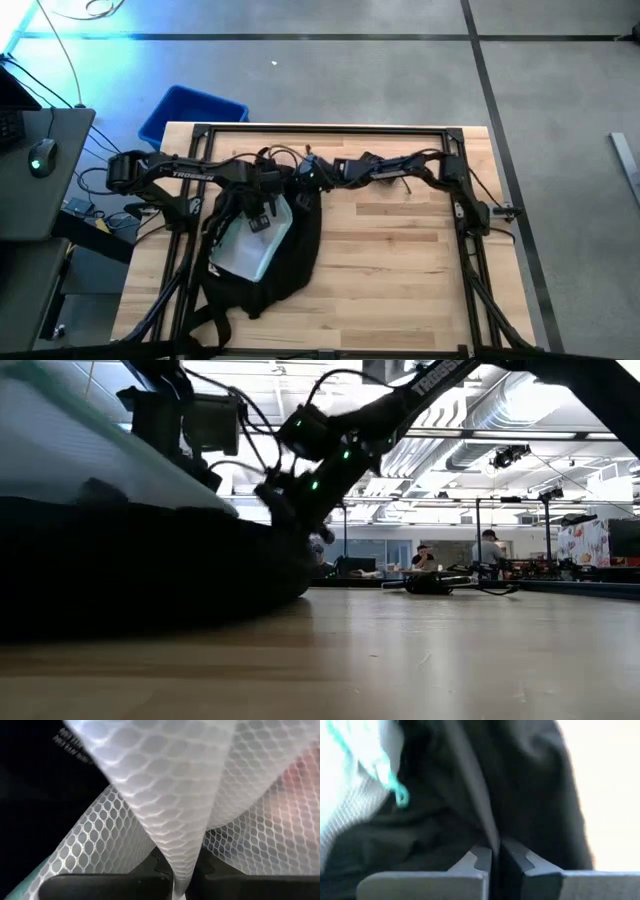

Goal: Unpack backpack
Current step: Put the zip bag into the backpack

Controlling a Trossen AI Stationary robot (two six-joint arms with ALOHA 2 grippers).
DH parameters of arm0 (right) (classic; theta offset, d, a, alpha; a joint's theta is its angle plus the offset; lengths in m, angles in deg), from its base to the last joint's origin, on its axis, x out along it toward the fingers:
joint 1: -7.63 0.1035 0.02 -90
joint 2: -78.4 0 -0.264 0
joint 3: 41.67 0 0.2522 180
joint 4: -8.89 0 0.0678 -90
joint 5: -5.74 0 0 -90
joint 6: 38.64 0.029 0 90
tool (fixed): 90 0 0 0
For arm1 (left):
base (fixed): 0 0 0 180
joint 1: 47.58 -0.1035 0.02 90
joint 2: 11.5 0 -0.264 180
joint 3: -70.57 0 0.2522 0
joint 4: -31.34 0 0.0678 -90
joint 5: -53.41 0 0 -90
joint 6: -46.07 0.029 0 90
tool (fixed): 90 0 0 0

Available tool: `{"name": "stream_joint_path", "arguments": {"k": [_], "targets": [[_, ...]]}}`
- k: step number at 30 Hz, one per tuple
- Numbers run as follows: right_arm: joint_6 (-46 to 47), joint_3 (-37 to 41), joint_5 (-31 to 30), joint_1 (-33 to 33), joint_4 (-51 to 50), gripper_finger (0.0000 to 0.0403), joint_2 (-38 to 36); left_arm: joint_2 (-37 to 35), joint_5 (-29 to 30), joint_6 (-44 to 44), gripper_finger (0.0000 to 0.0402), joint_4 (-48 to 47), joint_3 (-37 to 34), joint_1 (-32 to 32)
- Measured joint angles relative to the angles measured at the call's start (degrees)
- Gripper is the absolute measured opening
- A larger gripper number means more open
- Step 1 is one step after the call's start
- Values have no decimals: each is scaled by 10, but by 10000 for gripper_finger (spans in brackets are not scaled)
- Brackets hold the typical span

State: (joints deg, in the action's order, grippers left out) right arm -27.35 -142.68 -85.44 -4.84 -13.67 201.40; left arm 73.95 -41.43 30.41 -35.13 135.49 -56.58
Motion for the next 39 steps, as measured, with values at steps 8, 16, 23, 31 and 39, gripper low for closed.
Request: {"name": "stream_joint_path", "arguments": {"k": [8, 16, 23, 31, 39], "targets": [[-75, 0, 64, -27, -27, 1, -96, -1, 12, -84, 0, 173, -44, 24], [-135, 0, 118, -16, -114, 0, -164, -2, 72, -145, 0, 264, -110, 7], [-167, 0, 143, -14, -166, 0, -228, -2, 126, -140, 16, 316, -113, 1], [-229, 0, 156, -29, -230, 0, -217, -28, 86, -124, 112, 263, -45, -1], [-243, 0, 153, -49, -210, 0, -203, -74, 68, -133, 140, 203, 21, 41]]}}
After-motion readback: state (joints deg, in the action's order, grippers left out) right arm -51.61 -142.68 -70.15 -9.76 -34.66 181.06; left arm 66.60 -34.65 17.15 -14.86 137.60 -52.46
